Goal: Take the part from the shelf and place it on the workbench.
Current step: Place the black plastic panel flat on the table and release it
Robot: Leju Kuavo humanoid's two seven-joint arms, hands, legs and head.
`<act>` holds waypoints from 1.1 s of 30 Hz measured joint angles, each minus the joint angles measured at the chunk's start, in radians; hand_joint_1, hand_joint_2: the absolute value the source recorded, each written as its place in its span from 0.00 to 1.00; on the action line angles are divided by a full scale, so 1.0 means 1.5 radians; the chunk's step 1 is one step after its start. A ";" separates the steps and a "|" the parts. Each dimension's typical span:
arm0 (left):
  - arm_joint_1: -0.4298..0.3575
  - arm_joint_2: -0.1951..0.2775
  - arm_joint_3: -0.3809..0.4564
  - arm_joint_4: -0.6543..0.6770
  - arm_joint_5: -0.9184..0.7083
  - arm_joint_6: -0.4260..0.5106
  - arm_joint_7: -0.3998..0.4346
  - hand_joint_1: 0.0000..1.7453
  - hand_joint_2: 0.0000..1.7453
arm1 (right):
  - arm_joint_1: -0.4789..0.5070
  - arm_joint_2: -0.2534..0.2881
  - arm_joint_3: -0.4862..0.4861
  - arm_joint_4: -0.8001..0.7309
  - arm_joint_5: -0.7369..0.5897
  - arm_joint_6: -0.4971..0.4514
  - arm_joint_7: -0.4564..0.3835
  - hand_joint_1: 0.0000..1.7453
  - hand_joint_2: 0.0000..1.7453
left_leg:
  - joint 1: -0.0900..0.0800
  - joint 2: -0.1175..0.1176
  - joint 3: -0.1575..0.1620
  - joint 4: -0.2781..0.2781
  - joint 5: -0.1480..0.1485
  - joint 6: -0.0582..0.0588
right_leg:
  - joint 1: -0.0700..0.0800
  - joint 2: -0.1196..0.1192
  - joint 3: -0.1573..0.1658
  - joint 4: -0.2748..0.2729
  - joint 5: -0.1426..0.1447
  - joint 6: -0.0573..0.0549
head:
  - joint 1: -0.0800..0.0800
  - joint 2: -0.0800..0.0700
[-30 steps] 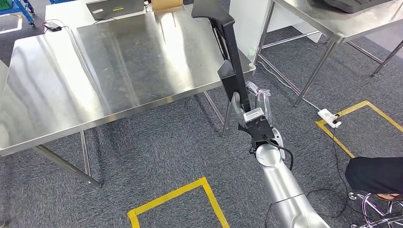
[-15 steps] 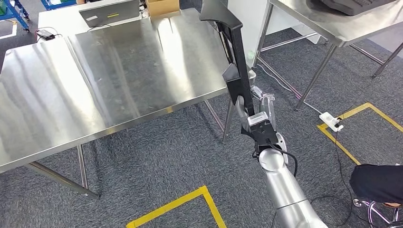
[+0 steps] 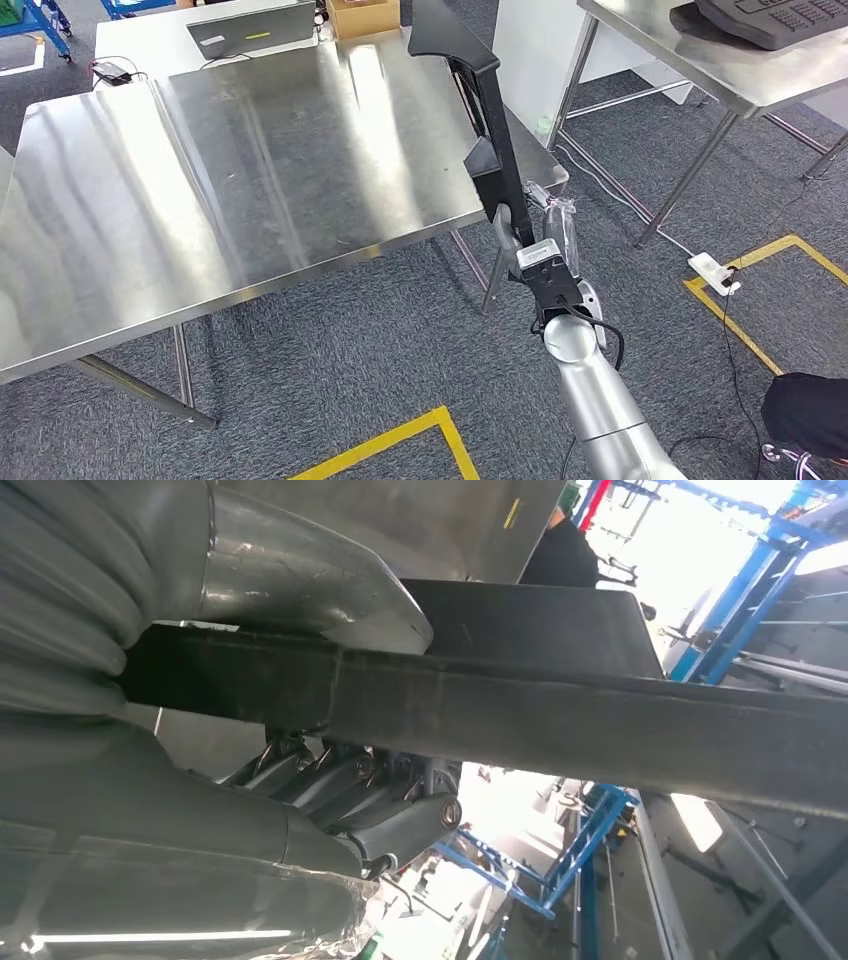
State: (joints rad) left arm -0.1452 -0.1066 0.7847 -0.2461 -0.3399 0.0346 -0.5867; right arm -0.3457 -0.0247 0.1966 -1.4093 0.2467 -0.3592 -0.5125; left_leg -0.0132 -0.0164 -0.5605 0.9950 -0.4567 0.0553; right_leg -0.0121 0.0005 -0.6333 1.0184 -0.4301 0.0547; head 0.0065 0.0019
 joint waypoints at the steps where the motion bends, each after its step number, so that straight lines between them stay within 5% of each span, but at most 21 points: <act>1: 0.000 0.000 0.000 0.000 0.000 0.000 0.000 0.00 1.00 | -0.001 0.000 -0.001 -0.002 0.005 0.000 0.004 1.00 1.00 | -0.001 0.000 0.001 0.003 -0.003 -0.003 | 0.001 0.000 0.004 -0.013 0.007 -0.008 | 0.000 0.000; 2: 0.000 0.000 0.000 0.000 -0.001 0.000 0.000 0.00 1.00 | -0.002 -0.001 -0.002 -0.005 0.010 0.000 0.009 1.00 1.00 | -0.002 0.000 0.003 0.006 -0.006 -0.007 | 0.002 0.000 0.007 -0.014 0.005 -0.019 | -0.001 0.000; 5: 0.000 0.002 0.000 -0.001 -0.003 -0.001 0.000 0.00 1.00 | -0.017 -0.006 -0.009 -0.013 0.025 0.003 0.034 1.00 1.00 | 0.000 0.002 -0.006 0.031 -0.021 -0.017 | -0.006 0.001 0.022 -0.016 0.007 -0.033 | -0.001 0.000; 9: 0.000 0.003 0.000 -0.001 -0.005 -0.002 0.000 0.00 1.00 | -0.092 -0.031 -0.018 -0.008 0.066 0.015 0.106 1.00 1.00 | 0.012 0.005 -0.097 0.175 -0.076 -0.033 | -0.007 0.003 0.032 -0.017 -0.002 -0.039 | -0.002 0.000; 11: 0.000 0.003 0.000 -0.001 -0.005 -0.003 0.001 0.00 1.00 | -0.172 -0.055 -0.019 0.020 0.098 0.033 0.164 1.00 1.00 | 0.016 0.006 -0.123 0.185 -0.061 -0.036 | -0.008 0.004 0.037 -0.016 -0.008 -0.036 | -0.002 0.000; 13: -0.001 0.003 0.000 -0.001 -0.007 -0.003 0.003 0.00 1.00 | -0.275 -0.079 -0.017 0.071 0.119 0.060 0.204 1.00 1.00 | 0.018 0.007 -0.101 0.106 0.002 -0.034 | -0.010 0.006 0.045 -0.015 -0.015 -0.031 | -0.002 0.000; 15: -0.003 0.004 0.000 -0.001 -0.009 -0.003 0.005 0.00 1.00 | -0.368 -0.096 -0.012 0.126 0.131 0.075 0.223 1.00 1.00 | 0.015 0.009 -0.071 0.030 0.039 -0.028 | -0.010 0.006 0.052 -0.016 -0.022 -0.024 | -0.002 0.000; 20: -0.010 0.003 0.000 -0.001 -0.011 -0.003 0.011 0.00 1.00 | -0.490 -0.126 0.003 0.242 0.159 0.082 0.246 1.00 1.00 | 0.008 0.009 -0.040 -0.002 0.036 -0.002 | -0.004 0.004 0.052 0.007 -0.026 -0.003 | -0.001 0.000; 25: -0.013 0.004 0.000 -0.001 -0.011 -0.004 0.016 0.00 1.00 | -0.564 -0.145 0.018 0.339 0.163 0.108 0.258 1.00 1.00 | 0.008 0.006 -0.018 -0.007 0.020 0.011 | -0.004 0.003 -0.070 0.181 -0.075 -0.007 | 0.000 0.000; 27: -0.013 0.003 0.000 -0.001 -0.011 -0.006 0.016 0.00 1.00 | -0.580 -0.147 0.023 0.367 0.161 0.115 0.261 1.00 1.00 | 0.008 0.005 -0.005 -0.007 0.010 0.009 | -0.005 0.003 -0.075 0.150 -0.053 0.005 | 0.000 0.000; 29: -0.013 0.002 -0.001 -0.001 -0.011 -0.008 0.016 0.00 1.00 | -0.592 -0.148 0.027 0.384 0.160 0.116 0.262 1.00 1.00 | 0.008 0.005 0.009 -0.006 -0.002 0.004 | -0.006 0.000 -0.045 0.050 0.005 0.019 | 0.001 0.000; 31: -0.013 0.003 0.000 -0.001 -0.011 -0.008 0.017 0.00 1.00 | -0.603 -0.148 0.030 0.398 0.159 0.116 0.261 1.00 1.00 | 0.005 0.005 0.017 -0.004 -0.015 -0.003 | -0.003 -0.003 -0.021 -0.015 0.037 0.009 | 0.000 0.000; 33: -0.014 0.004 0.000 -0.001 -0.011 -0.008 0.018 0.00 1.00 | -0.609 -0.149 0.033 0.409 0.160 0.117 0.261 1.00 1.00 | 0.003 0.006 0.021 -0.002 -0.023 -0.008 | -0.003 -0.002 -0.013 -0.024 0.039 -0.011 | -0.002 0.000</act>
State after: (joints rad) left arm -0.1665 -0.1011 0.7841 -0.2477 -0.3571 0.0221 -0.5601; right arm -1.2596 -0.2481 0.2461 -0.7962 0.4863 -0.1834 -0.1212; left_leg -0.0087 -0.0078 -0.5294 0.9921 -0.4908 0.0429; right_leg -0.0167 -0.0023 -0.6525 0.9821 -0.3715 0.0385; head 0.0040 0.0019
